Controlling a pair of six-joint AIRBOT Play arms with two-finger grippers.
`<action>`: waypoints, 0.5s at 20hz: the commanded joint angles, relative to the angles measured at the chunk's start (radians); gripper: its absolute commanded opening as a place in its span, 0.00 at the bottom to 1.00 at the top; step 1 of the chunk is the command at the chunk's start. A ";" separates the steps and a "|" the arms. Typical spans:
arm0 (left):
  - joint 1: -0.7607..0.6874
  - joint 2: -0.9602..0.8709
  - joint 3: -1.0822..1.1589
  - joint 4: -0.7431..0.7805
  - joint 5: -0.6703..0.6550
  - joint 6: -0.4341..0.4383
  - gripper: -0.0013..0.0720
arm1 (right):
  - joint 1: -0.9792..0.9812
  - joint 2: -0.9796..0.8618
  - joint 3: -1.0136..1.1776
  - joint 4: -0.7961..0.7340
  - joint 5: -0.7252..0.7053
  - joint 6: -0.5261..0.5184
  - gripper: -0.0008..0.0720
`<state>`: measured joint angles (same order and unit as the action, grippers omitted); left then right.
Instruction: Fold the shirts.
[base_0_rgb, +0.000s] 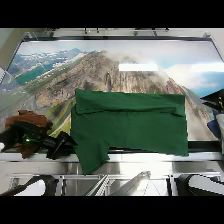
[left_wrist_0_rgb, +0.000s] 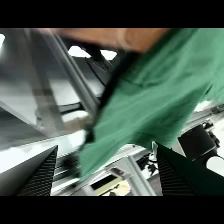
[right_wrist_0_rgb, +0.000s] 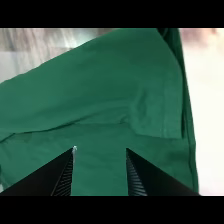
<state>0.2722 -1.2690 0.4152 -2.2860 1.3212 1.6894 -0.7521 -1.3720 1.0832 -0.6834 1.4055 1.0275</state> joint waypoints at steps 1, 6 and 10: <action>-0.116 0.020 -0.053 -0.055 -0.203 -0.003 0.90 | 0.014 0.003 0.000 0.027 0.010 -0.007 0.54; -0.249 -0.046 0.047 -0.133 -0.198 0.066 0.15 | 0.014 0.016 -0.004 0.019 0.037 -0.003 0.54; -0.297 -0.060 0.124 -0.132 -0.074 0.127 0.05 | 0.012 0.067 -0.096 -0.098 0.032 0.048 0.54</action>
<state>0.0162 -1.3193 0.4904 -2.3867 1.1496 1.7679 -0.7399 -1.3354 1.0412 -0.7097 1.4384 1.0370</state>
